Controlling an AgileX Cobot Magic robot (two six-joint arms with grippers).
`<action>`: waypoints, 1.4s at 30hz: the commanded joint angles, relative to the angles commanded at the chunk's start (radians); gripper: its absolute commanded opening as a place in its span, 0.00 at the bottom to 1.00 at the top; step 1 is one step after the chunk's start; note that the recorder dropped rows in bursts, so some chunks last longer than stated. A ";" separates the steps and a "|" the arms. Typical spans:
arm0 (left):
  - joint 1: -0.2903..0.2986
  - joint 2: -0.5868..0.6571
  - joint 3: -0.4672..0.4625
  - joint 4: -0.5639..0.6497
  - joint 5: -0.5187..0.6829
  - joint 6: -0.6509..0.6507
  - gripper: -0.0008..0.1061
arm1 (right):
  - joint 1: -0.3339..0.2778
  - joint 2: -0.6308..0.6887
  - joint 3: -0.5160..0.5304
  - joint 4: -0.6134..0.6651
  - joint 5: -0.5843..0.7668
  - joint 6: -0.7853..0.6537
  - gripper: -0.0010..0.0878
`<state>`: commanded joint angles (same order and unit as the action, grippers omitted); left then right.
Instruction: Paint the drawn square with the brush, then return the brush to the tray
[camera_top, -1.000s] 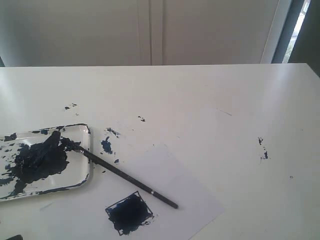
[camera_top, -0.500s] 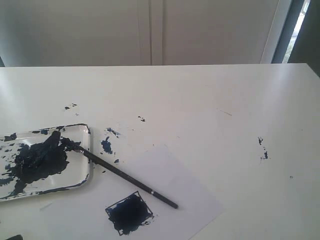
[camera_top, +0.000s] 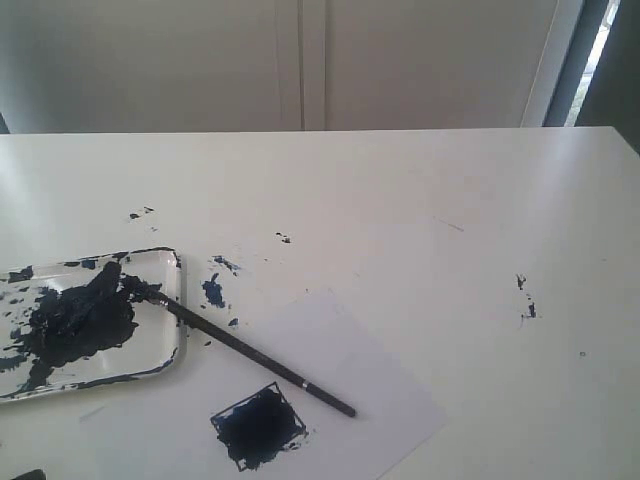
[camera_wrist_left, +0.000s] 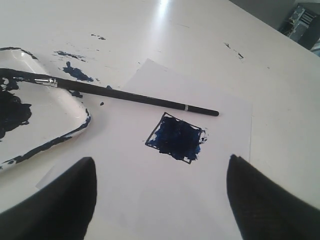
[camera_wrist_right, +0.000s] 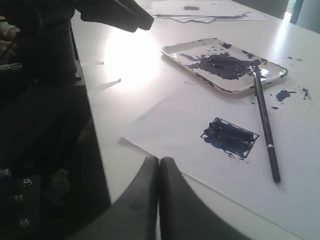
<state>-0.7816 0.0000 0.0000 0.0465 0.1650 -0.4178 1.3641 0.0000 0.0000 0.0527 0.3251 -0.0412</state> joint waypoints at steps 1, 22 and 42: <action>0.000 0.000 0.000 0.000 0.000 0.000 0.71 | 0.000 0.000 0.000 0.000 0.010 0.000 0.01; 0.000 0.000 0.000 0.000 0.000 0.000 0.71 | 0.000 0.000 0.000 0.000 0.017 0.000 0.01; 0.000 0.000 0.000 0.000 0.000 0.000 0.71 | 0.000 0.000 0.000 0.000 0.017 0.000 0.01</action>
<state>-0.7816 0.0000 0.0000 0.0465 0.1650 -0.4178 1.3641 0.0000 0.0000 0.0527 0.3422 -0.0414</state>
